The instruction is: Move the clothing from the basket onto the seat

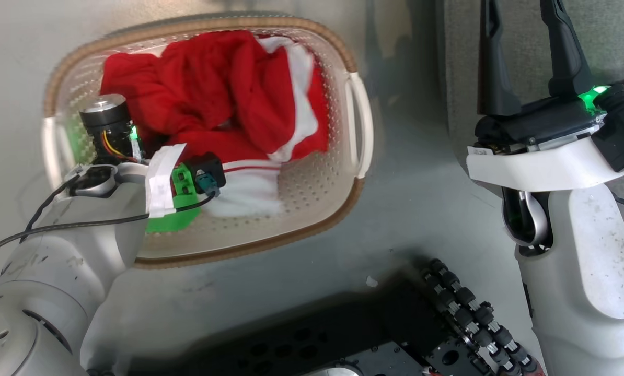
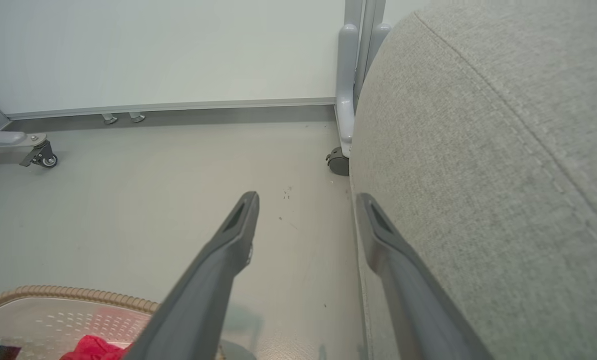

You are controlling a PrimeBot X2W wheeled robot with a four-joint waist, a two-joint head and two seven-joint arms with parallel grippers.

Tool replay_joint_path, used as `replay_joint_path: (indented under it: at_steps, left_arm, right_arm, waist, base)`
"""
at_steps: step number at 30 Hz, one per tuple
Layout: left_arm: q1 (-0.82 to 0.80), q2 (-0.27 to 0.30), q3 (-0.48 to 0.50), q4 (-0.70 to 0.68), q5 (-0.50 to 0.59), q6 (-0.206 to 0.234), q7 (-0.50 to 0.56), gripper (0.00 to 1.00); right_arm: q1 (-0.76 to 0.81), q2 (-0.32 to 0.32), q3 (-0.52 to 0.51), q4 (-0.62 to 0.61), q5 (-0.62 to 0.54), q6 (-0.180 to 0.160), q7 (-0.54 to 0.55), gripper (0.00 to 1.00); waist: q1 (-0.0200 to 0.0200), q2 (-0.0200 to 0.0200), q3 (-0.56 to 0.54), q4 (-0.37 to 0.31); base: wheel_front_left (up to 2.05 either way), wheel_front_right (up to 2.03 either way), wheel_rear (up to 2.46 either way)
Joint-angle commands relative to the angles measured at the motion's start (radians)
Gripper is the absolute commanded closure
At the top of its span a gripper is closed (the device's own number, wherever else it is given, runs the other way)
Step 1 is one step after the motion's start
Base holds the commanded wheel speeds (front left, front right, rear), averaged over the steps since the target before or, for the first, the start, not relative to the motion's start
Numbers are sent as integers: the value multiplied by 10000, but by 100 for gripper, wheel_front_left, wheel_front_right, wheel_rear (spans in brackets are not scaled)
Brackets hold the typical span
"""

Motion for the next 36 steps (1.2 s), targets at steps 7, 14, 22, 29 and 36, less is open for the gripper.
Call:
replay_joint_path:
  at_steps: [7,14,22,29,36]
  left_arm:
    - [355,-68,190,12,-446,344,-567,100]
    - [923,-601,412,16,-962,458,-1162,100]
    - [1958,-1284,1196,-189,-2084,714,-1801,100]
    - [3158,-1607,2101,-1241,-3345,934,-1930,100]
    - [4397,-1569,2883,-2957,-4048,1337,-1927,100]
  right_arm:
    - [40,-20,146,232,58,-3,-34,0]
    - [405,-22,116,525,-153,-3,-34,0]
    - [1307,-23,-121,889,-433,-3,-34,0]
    - [2341,-28,-189,1173,-529,-3,-34,0]
    - [3350,-29,-150,1453,-466,-3,-34,0]
  waist:
    - [0,-1,-844,-1]
    - [0,-1,-2213,206]
    - [0,-1,-4291,711]
    - [0,-1,-6288,1332]
    - [0,-1,-8042,1857]
  base:
    - [0,0,0]
    - [0,0,0]
    - [0,0,0]
    - [0,0,0]
    - [0,0,0]
